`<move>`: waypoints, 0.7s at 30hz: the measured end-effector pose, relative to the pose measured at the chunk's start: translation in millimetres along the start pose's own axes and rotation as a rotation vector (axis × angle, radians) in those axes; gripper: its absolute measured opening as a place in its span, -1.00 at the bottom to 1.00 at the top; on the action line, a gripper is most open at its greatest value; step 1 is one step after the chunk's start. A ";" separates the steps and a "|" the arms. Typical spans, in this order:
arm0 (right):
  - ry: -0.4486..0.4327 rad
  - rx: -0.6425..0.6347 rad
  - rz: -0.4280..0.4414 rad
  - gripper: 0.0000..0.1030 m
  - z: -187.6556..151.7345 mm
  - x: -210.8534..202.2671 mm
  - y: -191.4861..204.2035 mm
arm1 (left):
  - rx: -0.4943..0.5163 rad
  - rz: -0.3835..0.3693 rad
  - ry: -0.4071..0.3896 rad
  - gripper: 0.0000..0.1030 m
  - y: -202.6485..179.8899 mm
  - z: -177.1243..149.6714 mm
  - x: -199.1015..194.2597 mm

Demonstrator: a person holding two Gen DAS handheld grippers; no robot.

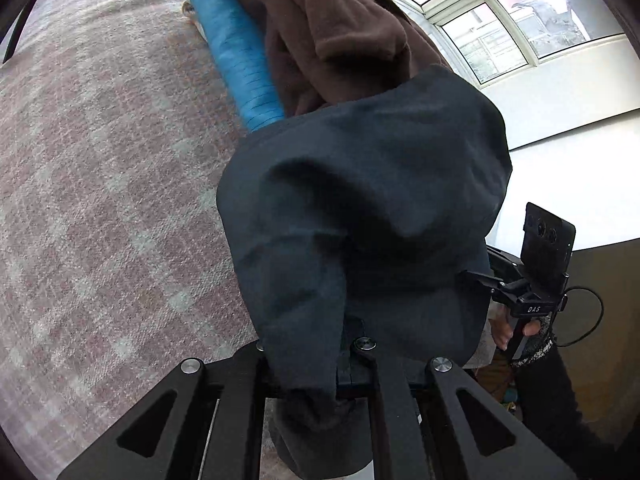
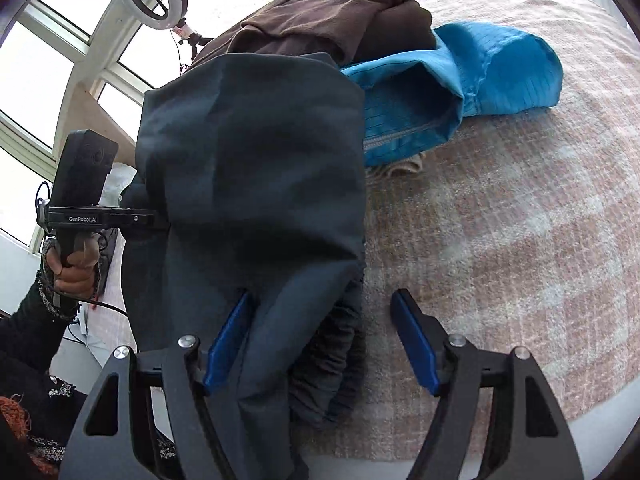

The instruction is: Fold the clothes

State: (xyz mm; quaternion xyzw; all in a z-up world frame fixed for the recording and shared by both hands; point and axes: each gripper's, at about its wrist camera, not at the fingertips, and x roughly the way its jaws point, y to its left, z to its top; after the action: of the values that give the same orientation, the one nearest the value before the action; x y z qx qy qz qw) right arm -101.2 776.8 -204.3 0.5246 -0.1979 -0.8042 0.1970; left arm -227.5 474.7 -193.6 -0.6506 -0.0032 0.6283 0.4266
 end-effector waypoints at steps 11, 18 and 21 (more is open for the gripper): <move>-0.046 0.032 0.092 -0.70 -14.9 -7.4 6.8 | 0.003 0.019 -0.008 -0.84 -15.6 -10.1 -10.2; -0.179 -0.054 0.028 -0.77 -3.8 -87.8 61.5 | 0.128 -0.029 -0.132 -0.86 -85.3 -18.1 -85.8; -0.230 -0.114 0.005 -0.77 20.8 -129.4 84.1 | 0.167 -0.069 -0.204 -0.86 -108.4 -4.3 -124.4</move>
State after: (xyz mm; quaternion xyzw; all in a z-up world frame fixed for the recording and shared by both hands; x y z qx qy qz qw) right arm -63.0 776.0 -53.3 0.4162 -0.1746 -0.8686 0.2044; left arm -192.5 474.1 -32.3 -0.5449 -0.0165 0.6743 0.4981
